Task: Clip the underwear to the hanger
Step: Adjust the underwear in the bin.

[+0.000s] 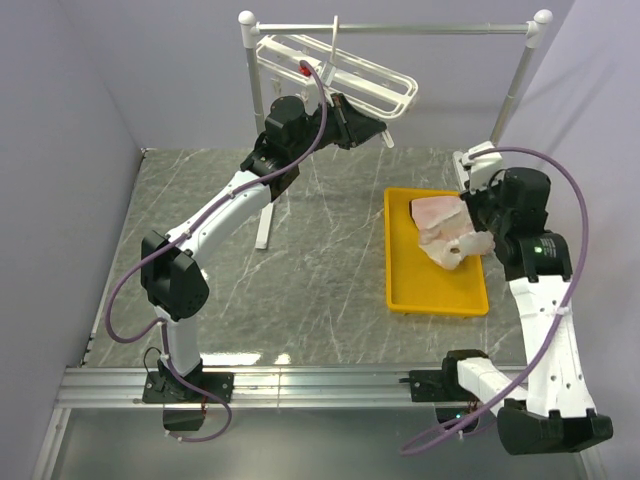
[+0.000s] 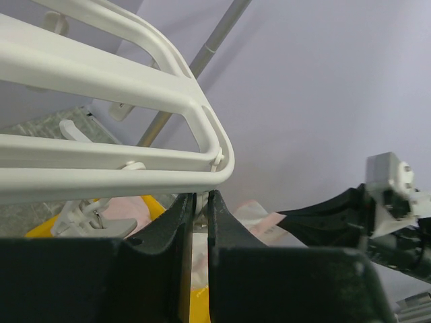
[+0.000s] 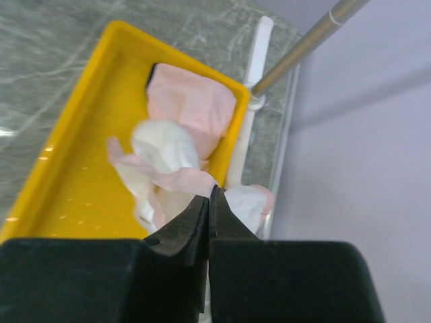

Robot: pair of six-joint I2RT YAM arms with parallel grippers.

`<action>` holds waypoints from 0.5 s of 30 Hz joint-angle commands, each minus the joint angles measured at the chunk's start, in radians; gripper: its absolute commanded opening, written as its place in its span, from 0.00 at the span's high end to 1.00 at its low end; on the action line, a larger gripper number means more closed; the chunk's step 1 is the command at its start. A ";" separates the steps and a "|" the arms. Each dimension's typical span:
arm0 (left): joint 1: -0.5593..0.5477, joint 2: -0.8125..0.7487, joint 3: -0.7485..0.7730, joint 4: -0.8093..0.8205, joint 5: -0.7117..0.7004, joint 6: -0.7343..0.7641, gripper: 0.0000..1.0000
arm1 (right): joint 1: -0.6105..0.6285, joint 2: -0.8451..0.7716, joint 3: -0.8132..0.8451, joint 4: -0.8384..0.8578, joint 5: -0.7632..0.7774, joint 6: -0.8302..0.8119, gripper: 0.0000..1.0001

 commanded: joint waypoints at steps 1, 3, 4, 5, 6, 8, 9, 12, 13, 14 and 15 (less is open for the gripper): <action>0.003 -0.005 0.022 0.039 0.017 -0.006 1.00 | -0.004 -0.021 0.118 -0.142 -0.079 0.108 1.00; 0.004 -0.002 0.024 0.041 0.017 -0.008 1.00 | -0.003 0.009 0.146 -0.171 -0.096 0.120 1.00; 0.004 -0.002 0.022 0.042 0.015 -0.011 1.00 | -0.004 0.022 0.155 -0.183 -0.101 0.120 1.00; 0.003 0.000 0.022 0.044 0.015 -0.014 1.00 | -0.004 0.042 0.149 -0.179 -0.098 0.111 1.00; 0.003 0.001 0.021 0.045 0.014 -0.016 1.00 | -0.004 0.049 0.109 -0.143 -0.093 0.100 1.00; 0.003 0.004 0.022 0.045 0.017 -0.022 1.00 | -0.004 0.083 0.046 -0.086 -0.066 0.054 1.00; 0.004 0.004 0.024 0.045 0.017 -0.020 1.00 | -0.004 0.100 -0.016 -0.022 -0.056 0.041 1.00; 0.004 0.001 0.022 0.045 0.019 -0.022 1.00 | -0.010 0.195 -0.081 0.075 -0.055 0.024 1.00; 0.003 0.001 0.021 0.045 0.017 -0.020 1.00 | -0.012 0.227 -0.089 0.126 -0.059 0.042 1.00; 0.004 -0.002 0.018 0.045 0.019 -0.025 1.00 | -0.012 0.262 -0.081 0.141 -0.065 0.053 1.00; 0.004 -0.003 0.016 0.047 0.020 -0.026 1.00 | -0.012 0.334 -0.068 0.154 -0.082 0.063 1.00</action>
